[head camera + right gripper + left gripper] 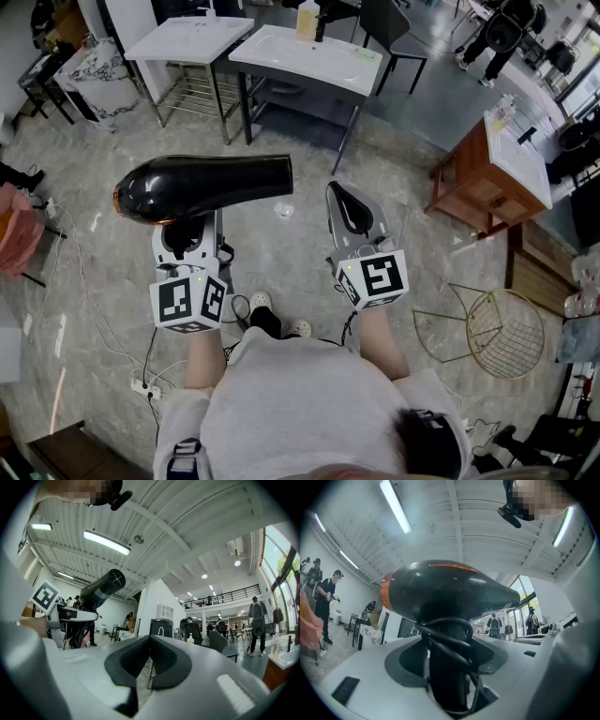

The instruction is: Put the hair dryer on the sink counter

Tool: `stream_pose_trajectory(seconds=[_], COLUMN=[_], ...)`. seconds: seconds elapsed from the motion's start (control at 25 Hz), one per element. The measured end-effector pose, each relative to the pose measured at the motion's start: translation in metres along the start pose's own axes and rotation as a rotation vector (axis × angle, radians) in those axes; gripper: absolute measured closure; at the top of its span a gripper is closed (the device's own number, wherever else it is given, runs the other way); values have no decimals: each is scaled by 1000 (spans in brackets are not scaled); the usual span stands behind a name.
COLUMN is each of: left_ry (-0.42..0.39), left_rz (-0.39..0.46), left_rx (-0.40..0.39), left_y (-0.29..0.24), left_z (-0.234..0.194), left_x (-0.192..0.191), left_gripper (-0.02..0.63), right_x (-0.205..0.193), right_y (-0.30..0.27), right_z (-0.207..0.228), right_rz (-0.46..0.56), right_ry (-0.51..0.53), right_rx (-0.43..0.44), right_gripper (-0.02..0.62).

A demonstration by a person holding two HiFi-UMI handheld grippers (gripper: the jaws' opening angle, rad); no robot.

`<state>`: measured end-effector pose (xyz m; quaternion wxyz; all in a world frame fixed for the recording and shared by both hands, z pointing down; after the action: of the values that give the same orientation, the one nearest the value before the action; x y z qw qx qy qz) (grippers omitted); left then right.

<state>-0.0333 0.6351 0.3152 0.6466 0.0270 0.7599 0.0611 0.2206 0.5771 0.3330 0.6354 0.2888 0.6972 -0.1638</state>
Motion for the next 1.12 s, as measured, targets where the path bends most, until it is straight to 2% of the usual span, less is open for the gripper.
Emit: stream_pose_trajectory(seconds=[0.52,0.76,1.12], left_ry=[22,26,28], left_rz=[11,3,9], left_rx=[-23,-52,-97], left_y=[-23,-43,-84], left_z=[-18,-30,-69], left_x=[5,4,9], left_gripper=[339,339,339], right_x=[0,-1,-6], right_y=[-27,-45,-97], right_z=[-1,3,-8], right_rz=[-1,31,30], right_ry=[18,-37,-35], right_rx=[-21,-47,-62], right_gripper=[584,584,584])
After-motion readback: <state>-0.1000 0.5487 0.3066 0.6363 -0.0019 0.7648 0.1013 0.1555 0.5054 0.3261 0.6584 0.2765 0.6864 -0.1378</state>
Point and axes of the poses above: the fingertips, and each gripper's own axes: y backward along the fingers, z to its right, x out of its top, the point moved 6 cm from there along y, backward along the fingers, and after that the axes turned 3 degrees about y, right-handed, at the moved point
